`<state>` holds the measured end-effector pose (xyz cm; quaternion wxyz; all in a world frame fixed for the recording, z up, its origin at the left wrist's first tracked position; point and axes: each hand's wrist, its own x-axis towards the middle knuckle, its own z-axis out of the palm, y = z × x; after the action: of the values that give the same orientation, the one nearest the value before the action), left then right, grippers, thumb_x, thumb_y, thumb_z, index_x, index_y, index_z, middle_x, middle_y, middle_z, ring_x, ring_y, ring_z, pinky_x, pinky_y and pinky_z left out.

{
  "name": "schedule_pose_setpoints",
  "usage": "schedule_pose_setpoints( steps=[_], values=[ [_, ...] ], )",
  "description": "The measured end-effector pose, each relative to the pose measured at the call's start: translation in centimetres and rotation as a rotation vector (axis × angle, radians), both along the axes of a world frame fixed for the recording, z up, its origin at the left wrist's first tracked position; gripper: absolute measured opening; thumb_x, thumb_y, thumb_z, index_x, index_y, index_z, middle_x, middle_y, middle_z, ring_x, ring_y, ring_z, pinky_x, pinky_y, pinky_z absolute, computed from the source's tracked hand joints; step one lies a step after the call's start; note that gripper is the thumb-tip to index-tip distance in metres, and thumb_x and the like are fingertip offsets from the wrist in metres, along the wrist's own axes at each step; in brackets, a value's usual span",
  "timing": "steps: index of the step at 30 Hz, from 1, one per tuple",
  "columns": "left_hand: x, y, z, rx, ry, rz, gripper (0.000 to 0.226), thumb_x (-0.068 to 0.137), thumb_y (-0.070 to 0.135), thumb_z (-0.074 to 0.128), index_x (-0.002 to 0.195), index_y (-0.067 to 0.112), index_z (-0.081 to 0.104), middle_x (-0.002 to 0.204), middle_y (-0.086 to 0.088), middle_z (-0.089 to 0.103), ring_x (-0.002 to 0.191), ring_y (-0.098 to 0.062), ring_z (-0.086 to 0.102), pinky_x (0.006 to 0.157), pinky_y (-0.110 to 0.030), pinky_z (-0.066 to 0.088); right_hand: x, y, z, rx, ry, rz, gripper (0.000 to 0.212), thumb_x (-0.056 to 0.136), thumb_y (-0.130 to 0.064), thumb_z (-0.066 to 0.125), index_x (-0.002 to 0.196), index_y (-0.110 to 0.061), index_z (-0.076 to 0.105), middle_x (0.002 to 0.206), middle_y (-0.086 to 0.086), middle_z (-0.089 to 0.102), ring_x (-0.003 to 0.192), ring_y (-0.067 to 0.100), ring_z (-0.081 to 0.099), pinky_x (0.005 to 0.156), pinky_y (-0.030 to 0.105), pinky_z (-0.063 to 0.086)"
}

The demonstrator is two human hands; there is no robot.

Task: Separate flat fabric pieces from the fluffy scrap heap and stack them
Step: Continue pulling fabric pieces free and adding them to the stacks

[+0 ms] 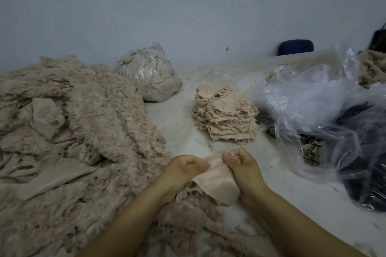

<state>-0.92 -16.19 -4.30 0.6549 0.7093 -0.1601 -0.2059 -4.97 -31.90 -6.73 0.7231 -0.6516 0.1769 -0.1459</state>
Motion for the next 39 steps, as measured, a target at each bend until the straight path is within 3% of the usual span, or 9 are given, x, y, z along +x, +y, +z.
schedule_pose_setpoints(
  steps=[8, 13, 16, 18, 21, 27, 30, 35, 39],
  values=[
    [1.9, -3.4, -0.4, 0.193, -0.167, 0.120, 0.047, 0.090, 0.025, 0.064, 0.046, 0.022, 0.047, 0.051, 0.007, 0.045, 0.052, -0.006, 0.046, 0.056, -0.019, 0.039, 3.6, -4.2, 1.4, -0.342, 0.032, -0.175, 0.037, 0.084, -0.038, 0.070, 0.056, -0.015, 0.059, 0.059, 0.000, 0.060, 0.062, 0.017, 0.054, 0.061, 0.032, 0.041],
    [3.6, -5.5, -2.5, 0.417, -0.255, 0.122, 0.054, 0.090, 0.032, 0.062, 0.054, 0.020, 0.024, 0.052, 0.002, 0.020, 0.046, -0.015, 0.021, 0.049, -0.027, 0.018, 3.7, -4.8, 1.3, -0.666, 0.025, -0.273, 0.023, 0.100, -0.024, 0.046, 0.106, -0.014, 0.065, 0.104, 0.004, 0.067, 0.093, 0.017, 0.056, 0.073, 0.024, 0.034],
    [4.1, -5.8, -3.3, 0.547, -0.348, 0.145, 0.052, 0.089, 0.034, 0.060, 0.049, 0.021, 0.031, 0.047, 0.003, 0.028, 0.045, -0.014, 0.029, 0.047, -0.028, 0.024, 2.1, -3.2, -0.2, -0.948, -0.084, 0.091, 0.030, 0.100, -0.027, 0.044, 0.125, -0.018, 0.058, 0.125, -0.001, 0.058, 0.114, 0.014, 0.050, 0.088, 0.016, 0.030],
    [4.4, -5.7, -3.4, 0.626, -0.368, 0.157, 0.044, 0.090, 0.032, 0.059, 0.052, 0.020, 0.040, 0.050, 0.004, 0.039, 0.048, -0.011, 0.037, 0.047, -0.025, 0.028, 1.4, -2.8, -1.6, -1.202, 0.057, 0.384, 0.050, 0.100, -0.044, 0.039, 0.142, -0.018, 0.040, 0.146, 0.001, 0.041, 0.138, 0.018, 0.032, 0.108, 0.022, 0.018],
    [4.8, -4.8, -3.4, 0.731, -0.390, 0.163, 0.036, 0.090, 0.037, 0.059, 0.061, 0.017, 0.051, 0.063, 0.002, 0.055, 0.061, -0.014, 0.051, 0.055, -0.026, 0.037, 1.0, -3.4, -2.4, -1.377, 0.294, 0.453, 0.069, 0.097, -0.060, 0.027, 0.153, -0.023, 0.013, 0.162, -0.003, 0.003, 0.148, 0.013, -0.002, 0.118, 0.037, -0.004],
    [4.6, -3.7, -2.8, 0.515, -0.468, 0.132, 0.025, 0.093, 0.031, 0.057, 0.075, 0.014, 0.062, 0.072, 0.002, 0.062, 0.061, -0.006, 0.053, 0.051, -0.013, 0.038, 0.8, -4.2, -1.2, -0.966, -0.031, 0.033, 0.041, 0.095, -0.035, 0.055, 0.131, -0.017, 0.050, 0.134, 0.004, 0.046, 0.127, 0.022, 0.039, 0.106, 0.030, 0.027],
    [3.8, -4.2, -1.5, 0.264, -0.387, 0.111, 0.027, 0.095, 0.024, 0.054, 0.069, 0.016, 0.056, 0.058, 0.008, 0.051, 0.053, -0.006, 0.044, 0.051, -0.019, 0.036, 1.3, -4.3, -0.2, -0.668, 0.051, -0.135, 0.047, 0.087, -0.041, 0.064, 0.124, -0.014, 0.053, 0.121, 0.005, 0.052, 0.113, 0.022, 0.048, 0.101, 0.039, 0.040],
    [2.7, -5.6, 0.6, -0.190, 0.000, 0.321, 0.028, 0.100, 0.019, 0.043, 0.077, 0.009, 0.053, 0.065, -0.003, 0.052, 0.061, -0.015, 0.048, 0.063, -0.030, 0.042, 0.5, -2.5, 1.4, 0.049, 0.173, -0.025, 0.059, 0.082, -0.060, 0.059, 0.060, -0.005, 0.067, 0.059, 0.005, 0.060, 0.055, 0.020, 0.058, 0.058, 0.028, 0.046],
    [1.8, -5.9, 1.5, -0.456, 0.244, 0.309, 0.026, 0.102, 0.017, 0.040, 0.087, 0.003, 0.057, 0.076, -0.011, 0.067, 0.069, -0.019, 0.065, 0.066, -0.031, 0.054, -0.4, -1.0, 2.1, 0.312, 0.206, 0.131, 0.049, 0.077, -0.060, 0.063, 0.087, -0.012, 0.067, 0.056, -0.003, 0.067, 0.058, 0.014, 0.066, 0.052, 0.025, 0.051]
  ],
)
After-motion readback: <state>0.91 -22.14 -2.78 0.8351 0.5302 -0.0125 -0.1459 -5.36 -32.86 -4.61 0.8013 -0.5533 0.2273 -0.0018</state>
